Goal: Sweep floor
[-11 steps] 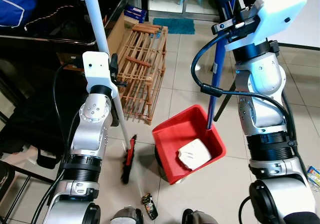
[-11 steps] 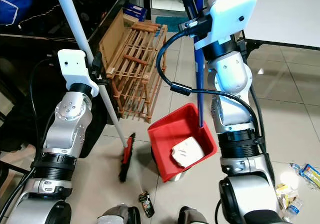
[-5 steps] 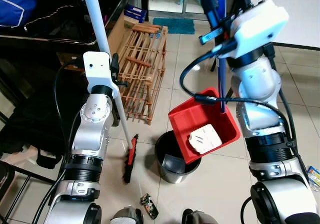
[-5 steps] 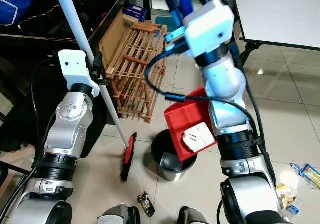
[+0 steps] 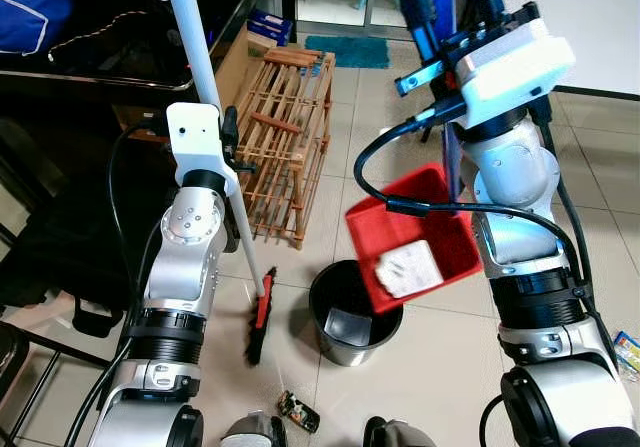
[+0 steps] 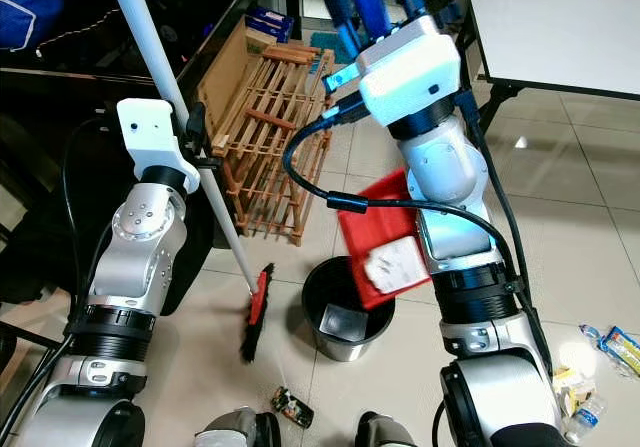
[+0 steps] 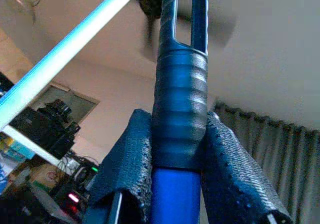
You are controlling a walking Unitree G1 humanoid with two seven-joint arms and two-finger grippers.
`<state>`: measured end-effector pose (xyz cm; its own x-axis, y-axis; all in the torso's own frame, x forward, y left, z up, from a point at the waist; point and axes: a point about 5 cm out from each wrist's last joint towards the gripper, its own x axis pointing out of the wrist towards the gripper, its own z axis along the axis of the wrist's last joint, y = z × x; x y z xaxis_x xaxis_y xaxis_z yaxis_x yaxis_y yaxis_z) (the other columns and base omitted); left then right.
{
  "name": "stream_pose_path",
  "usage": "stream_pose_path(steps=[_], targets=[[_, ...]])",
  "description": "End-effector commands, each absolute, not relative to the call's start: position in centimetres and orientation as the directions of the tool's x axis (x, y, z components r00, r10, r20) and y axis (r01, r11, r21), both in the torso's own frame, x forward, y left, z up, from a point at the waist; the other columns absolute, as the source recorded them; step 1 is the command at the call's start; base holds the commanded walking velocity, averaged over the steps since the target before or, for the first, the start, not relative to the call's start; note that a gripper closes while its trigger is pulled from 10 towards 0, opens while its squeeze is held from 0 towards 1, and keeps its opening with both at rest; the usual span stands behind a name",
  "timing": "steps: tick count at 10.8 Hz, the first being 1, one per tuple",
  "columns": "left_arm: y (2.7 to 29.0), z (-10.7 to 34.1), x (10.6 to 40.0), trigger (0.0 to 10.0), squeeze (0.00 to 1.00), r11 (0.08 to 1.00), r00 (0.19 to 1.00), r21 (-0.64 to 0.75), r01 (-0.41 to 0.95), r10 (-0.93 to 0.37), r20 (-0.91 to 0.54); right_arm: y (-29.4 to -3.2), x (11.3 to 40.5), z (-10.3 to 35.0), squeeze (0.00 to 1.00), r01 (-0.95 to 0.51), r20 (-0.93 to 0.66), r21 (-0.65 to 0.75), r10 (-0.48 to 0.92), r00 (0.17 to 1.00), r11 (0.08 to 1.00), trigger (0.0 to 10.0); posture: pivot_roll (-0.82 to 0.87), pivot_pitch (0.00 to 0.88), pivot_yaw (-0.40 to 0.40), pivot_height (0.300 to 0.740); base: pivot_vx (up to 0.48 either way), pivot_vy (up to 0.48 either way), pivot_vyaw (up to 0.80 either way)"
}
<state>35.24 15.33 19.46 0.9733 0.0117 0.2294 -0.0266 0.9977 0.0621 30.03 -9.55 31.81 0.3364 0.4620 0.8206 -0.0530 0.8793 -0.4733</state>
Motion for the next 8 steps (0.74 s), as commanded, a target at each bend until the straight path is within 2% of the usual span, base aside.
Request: stream_pose_path(steps=[1, 8], targets=[[15.14, 20.84, 35.29, 10.0, 0.0, 0.996, 0.956, 0.082, -0.026, 0.001, 0.294, -9.65, 28.96, 32.75, 0.0, -0.005, 0.846, -0.481, 0.466, 0.259, 0.877, 10.0, -0.03, 0.079, -0.005, 0.74, 0.0, 0.0, 0.0], [15.06, 20.85, 35.11, 10.0, 0.0, 0.997, 0.953, 0.073, -0.022, -0.001, 0.302, -9.58, 28.09, 32.77, 0.0, 0.104, 0.874, -0.47, 0.445, 0.196, 0.877, 10.0, -0.02, 0.083, -0.003, 0.74, 0.0, 0.0, 0.0]])
